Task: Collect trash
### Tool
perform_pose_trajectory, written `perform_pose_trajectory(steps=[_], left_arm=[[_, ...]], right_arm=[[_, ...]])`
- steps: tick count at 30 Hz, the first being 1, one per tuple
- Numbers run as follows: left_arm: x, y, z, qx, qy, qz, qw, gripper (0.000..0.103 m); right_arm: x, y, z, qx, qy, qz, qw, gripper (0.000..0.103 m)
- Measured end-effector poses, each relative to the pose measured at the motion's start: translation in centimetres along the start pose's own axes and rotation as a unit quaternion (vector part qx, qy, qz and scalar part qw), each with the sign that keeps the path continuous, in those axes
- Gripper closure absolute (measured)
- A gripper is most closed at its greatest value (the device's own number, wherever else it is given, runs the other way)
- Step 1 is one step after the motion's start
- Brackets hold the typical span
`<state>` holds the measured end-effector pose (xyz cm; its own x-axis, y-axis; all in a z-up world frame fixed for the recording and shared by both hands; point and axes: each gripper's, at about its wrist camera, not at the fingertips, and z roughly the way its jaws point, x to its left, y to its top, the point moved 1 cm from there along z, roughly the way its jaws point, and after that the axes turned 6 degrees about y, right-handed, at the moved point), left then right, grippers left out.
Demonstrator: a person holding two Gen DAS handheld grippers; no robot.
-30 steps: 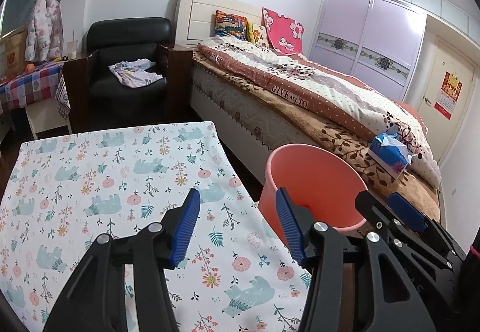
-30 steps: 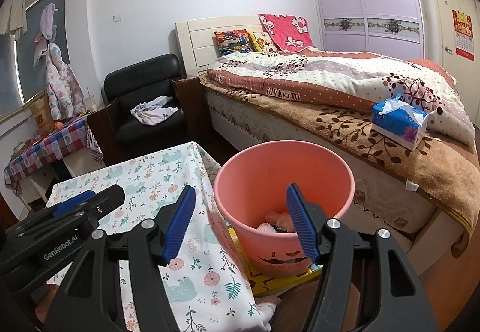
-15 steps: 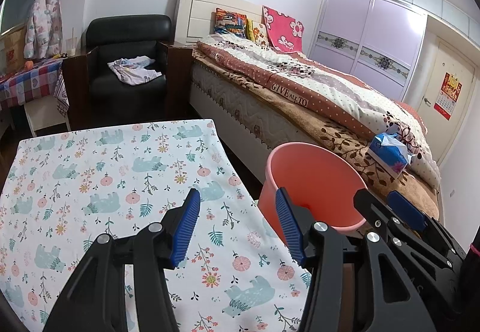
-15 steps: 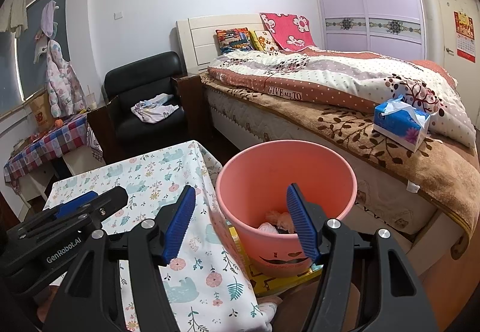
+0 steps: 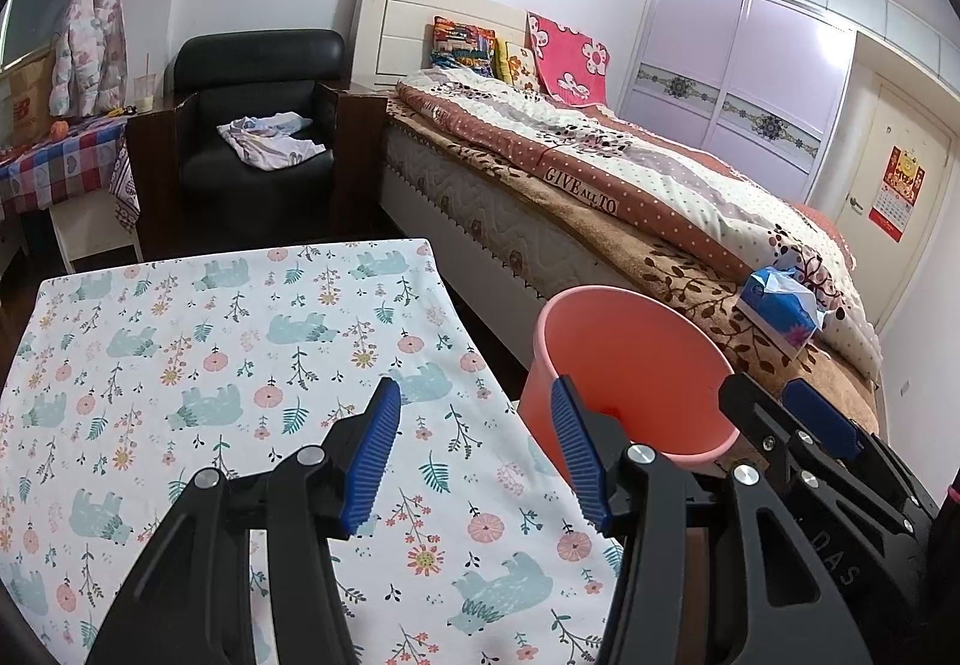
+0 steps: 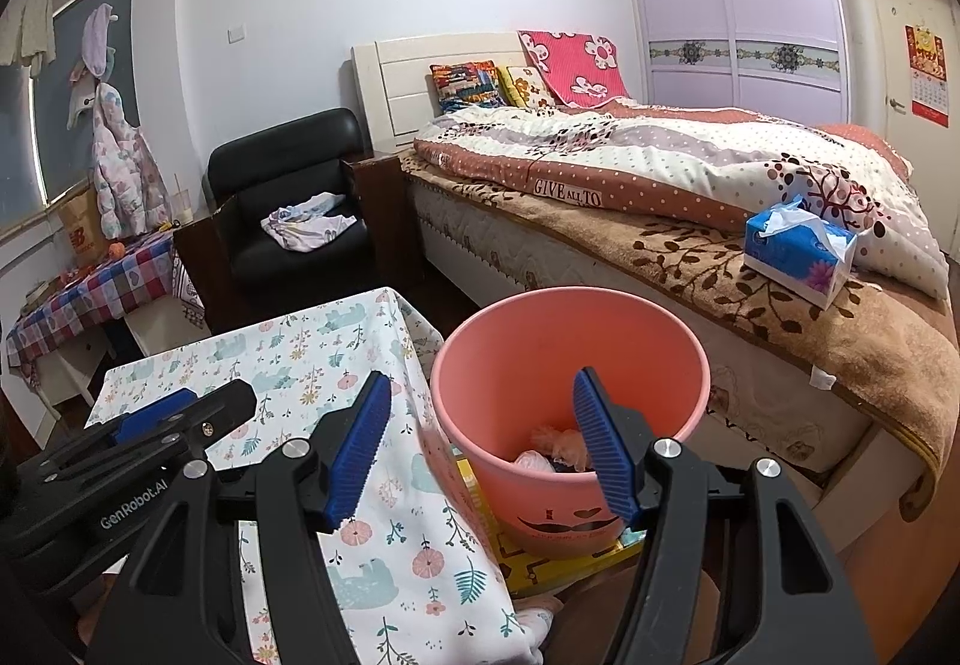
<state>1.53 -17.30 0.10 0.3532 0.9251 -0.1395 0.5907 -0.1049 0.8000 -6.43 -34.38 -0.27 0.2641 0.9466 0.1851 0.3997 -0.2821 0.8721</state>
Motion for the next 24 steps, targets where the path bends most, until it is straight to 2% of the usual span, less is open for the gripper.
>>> perform_pose_trajectory(steps=[24], left_arm=[[0.54, -0.49, -0.30, 0.004, 0.004, -0.005, 1.0000, 0.051]], right_arm=[[0.59, -0.75, -0.50, 0.003, 0.004, -0.003, 1.000, 0.039]])
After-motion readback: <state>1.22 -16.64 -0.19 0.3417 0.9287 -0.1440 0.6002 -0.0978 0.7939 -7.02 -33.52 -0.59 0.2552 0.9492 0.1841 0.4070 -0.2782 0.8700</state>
